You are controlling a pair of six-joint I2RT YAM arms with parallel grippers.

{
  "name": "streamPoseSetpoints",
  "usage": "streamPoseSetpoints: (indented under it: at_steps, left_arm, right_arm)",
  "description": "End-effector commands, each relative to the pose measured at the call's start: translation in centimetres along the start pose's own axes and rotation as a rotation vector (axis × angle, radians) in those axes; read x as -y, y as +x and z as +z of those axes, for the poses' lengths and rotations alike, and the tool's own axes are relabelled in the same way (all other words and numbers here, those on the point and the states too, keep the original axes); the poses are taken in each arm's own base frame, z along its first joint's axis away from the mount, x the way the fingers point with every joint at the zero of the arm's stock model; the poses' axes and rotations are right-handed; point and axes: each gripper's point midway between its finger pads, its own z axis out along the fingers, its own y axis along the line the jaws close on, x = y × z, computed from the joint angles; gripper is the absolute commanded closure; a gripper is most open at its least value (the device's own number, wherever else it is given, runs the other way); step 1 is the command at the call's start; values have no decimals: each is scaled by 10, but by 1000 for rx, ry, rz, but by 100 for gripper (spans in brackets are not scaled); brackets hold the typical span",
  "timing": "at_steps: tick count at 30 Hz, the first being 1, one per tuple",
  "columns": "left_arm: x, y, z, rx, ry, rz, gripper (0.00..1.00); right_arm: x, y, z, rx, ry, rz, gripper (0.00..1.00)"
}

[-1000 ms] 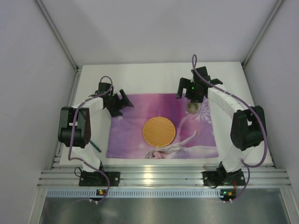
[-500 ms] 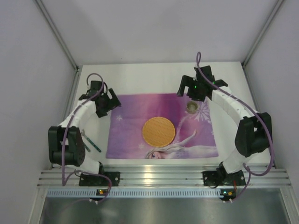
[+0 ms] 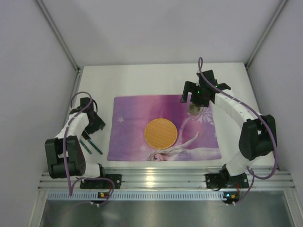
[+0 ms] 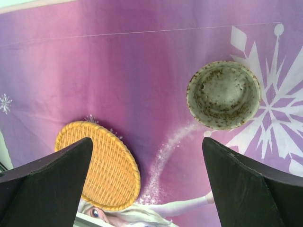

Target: Set the dinner table for one person

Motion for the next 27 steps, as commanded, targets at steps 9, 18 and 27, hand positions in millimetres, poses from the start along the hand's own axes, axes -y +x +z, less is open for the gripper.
streamPoseSetpoints:
  at_steps: [9,18,27]
  left_arm:
    - [-24,-23,0,49,-44,-102,23]
    - [-31,-21,21,-15,-24,-139,24]
    - [-33,-16,37,-67,-20,-142,33]
  right_arm:
    - [-4,-25,-7,33,12,-43,0]
    - [-2,-25,-4,26,26,-49,0]
    - [0,-27,-5,27,37,-55,0]
